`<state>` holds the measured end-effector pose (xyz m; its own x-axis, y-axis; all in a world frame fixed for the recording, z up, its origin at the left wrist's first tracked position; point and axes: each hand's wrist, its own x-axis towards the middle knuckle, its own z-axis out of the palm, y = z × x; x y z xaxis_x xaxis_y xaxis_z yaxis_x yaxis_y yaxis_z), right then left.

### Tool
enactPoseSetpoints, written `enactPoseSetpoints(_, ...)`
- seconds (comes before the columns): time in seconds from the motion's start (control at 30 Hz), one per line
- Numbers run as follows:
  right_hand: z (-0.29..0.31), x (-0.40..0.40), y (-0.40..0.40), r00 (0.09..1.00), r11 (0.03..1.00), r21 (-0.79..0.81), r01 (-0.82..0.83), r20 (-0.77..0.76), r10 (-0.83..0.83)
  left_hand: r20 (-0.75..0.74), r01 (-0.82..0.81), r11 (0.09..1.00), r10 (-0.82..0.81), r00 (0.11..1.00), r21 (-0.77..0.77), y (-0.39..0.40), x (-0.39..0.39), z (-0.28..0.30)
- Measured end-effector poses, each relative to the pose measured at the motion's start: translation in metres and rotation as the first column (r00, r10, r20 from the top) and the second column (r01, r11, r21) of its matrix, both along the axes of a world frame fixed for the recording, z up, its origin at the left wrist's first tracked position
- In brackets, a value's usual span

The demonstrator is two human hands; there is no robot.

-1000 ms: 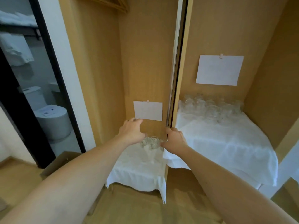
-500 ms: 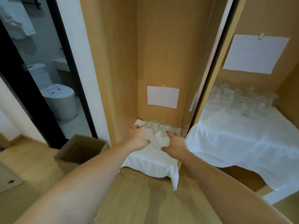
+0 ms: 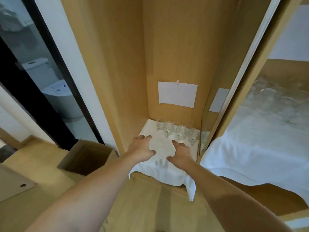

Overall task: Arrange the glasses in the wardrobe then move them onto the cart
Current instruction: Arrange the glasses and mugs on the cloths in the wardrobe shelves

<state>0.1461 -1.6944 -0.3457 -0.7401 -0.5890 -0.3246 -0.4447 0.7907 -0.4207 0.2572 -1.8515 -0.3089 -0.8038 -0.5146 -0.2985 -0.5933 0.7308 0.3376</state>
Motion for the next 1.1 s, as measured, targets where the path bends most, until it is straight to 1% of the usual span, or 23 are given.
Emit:
enactPoseSetpoints(0.2, -0.024, -0.04, -0.012, 0.999, 0.999, 0.037, -0.008, 0.031, 0.007, 0.07, 0.012, 1.0, -0.013, 0.997, 0.013, -0.013, -0.043, -0.021)
enactPoseSetpoints(0.47, -0.047, -0.075, -0.03, 0.996, 0.997, 0.082, -0.013, 0.085, 0.006, 0.15, 0.05, 0.997, -0.057, 0.987, 0.052, -0.034, -0.083, -0.053)
enactPoseSetpoints(0.67, -0.063, -0.093, -0.058, 0.993, 0.989, 0.143, 0.028, 0.112, -0.045, 0.188, 0.083, 0.993, -0.098, 0.977, 0.089, -0.07, -0.11, -0.074)
enactPoseSetpoints(0.77, -0.071, -0.101, -0.075, 0.988, 0.984, 0.159, 0.081, 0.117, -0.1, 0.194, 0.096, 0.991, -0.113, 0.974, 0.098, -0.094, -0.127, -0.084)
enactPoseSetpoints(1.0, -0.083, -0.118, -0.119, 0.967, 0.961, 0.21, 0.181, 0.138, -0.212, 0.214, 0.169, 0.974, -0.199, 0.956, 0.15, -0.146, -0.166, -0.104)
enactPoseSetpoints(1.1, -0.094, -0.119, -0.134, 0.962, 0.951, 0.244, 0.191, 0.148, -0.231, 0.216, 0.191, 0.964, -0.229, 0.949, 0.184, -0.163, -0.176, -0.114)
